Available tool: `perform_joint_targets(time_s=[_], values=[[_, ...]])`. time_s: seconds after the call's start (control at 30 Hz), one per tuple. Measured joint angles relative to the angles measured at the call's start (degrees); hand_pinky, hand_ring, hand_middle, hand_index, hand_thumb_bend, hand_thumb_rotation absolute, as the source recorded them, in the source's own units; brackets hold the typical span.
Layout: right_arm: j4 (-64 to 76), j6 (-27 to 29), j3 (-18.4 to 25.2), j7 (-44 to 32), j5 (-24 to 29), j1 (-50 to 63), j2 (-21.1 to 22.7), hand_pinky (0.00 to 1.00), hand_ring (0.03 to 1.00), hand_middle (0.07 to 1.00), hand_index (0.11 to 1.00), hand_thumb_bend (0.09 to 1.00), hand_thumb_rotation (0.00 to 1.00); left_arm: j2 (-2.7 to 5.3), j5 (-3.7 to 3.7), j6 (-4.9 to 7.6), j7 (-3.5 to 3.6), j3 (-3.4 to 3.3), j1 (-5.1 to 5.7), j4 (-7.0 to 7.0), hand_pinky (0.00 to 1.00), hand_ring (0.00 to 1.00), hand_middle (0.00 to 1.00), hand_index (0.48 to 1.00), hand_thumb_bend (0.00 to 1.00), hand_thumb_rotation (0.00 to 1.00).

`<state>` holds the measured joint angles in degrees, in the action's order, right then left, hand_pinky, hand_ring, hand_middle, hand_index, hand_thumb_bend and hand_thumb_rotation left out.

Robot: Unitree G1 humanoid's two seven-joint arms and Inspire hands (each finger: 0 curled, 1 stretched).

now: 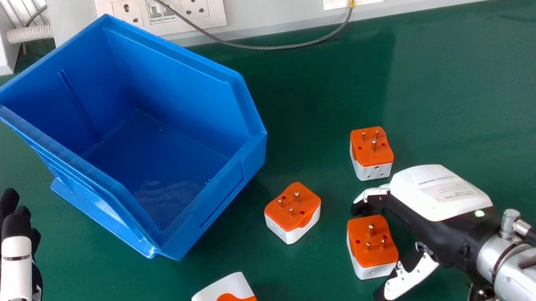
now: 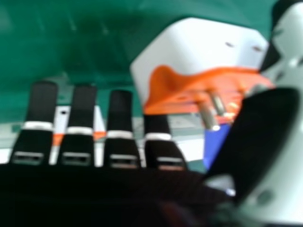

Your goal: Pick all objects and put in blue box

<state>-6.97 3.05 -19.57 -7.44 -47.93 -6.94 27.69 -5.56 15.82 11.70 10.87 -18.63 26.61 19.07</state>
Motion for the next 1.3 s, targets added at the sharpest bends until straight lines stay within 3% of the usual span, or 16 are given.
perform_joint_targets(time_s=[0.73, 0.9, 1.3], values=[[-4.2, -3.5, -3.2, 1.7, -1.7, -4.9, -1.0, 0.65, 0.761, 0.780, 0.753, 0.793, 0.29, -0.23, 0.01, -0.24, 0.30, -0.55, -0.13, 0.04, 0.99, 1.00, 1.00, 1.000, 0.49, 0.85], [-4.4, -3.5, -3.5, 1.7, -1.7, -5.3, -1.0, 0.65, 0.761, 0.781, 0.753, 0.793, 0.29, -0.24, 0.01, -1.17, 0.26, -0.62, 0.29, 0.56, 0.99, 0.99, 1.00, 1.000, 0.50, 0.85], [-4.6, -3.6, -4.1, 1.5, -1.8, -5.7, -0.7, 0.65, 0.761, 0.781, 0.752, 0.792, 0.29, -0.07, 0.02, -1.96, 0.03, -0.62, 0.35, 1.60, 0.99, 0.99, 1.00, 1.000, 0.52, 0.85]])
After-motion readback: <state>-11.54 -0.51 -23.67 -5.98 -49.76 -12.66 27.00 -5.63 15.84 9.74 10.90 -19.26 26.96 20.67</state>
